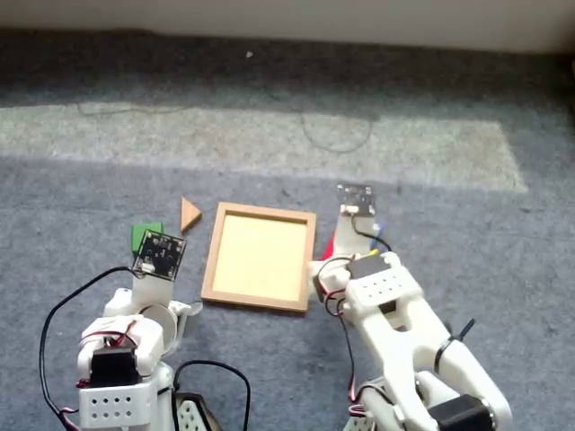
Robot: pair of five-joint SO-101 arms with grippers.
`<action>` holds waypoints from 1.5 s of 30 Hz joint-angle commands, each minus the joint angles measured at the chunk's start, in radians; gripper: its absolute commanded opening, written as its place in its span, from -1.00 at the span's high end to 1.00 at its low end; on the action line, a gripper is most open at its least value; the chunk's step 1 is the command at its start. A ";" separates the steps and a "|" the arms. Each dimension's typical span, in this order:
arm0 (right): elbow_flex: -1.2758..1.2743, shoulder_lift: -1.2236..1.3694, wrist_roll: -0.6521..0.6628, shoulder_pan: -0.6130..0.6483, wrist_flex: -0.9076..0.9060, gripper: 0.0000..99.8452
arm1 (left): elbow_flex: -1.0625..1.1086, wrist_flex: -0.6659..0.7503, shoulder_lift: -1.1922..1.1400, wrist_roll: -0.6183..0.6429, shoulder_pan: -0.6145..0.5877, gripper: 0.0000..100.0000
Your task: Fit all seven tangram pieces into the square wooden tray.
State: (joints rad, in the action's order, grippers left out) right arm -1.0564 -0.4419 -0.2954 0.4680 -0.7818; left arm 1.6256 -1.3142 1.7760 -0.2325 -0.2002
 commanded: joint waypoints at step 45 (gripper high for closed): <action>0.042 0.073 0.336 -0.199 -0.099 0.44 | 0.007 0.002 0.044 -0.006 -0.010 0.43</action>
State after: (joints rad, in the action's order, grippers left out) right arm -1.0457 -0.3636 -0.0698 0.3115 -0.8447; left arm 1.6425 -1.3142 1.7760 -0.2325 -0.2002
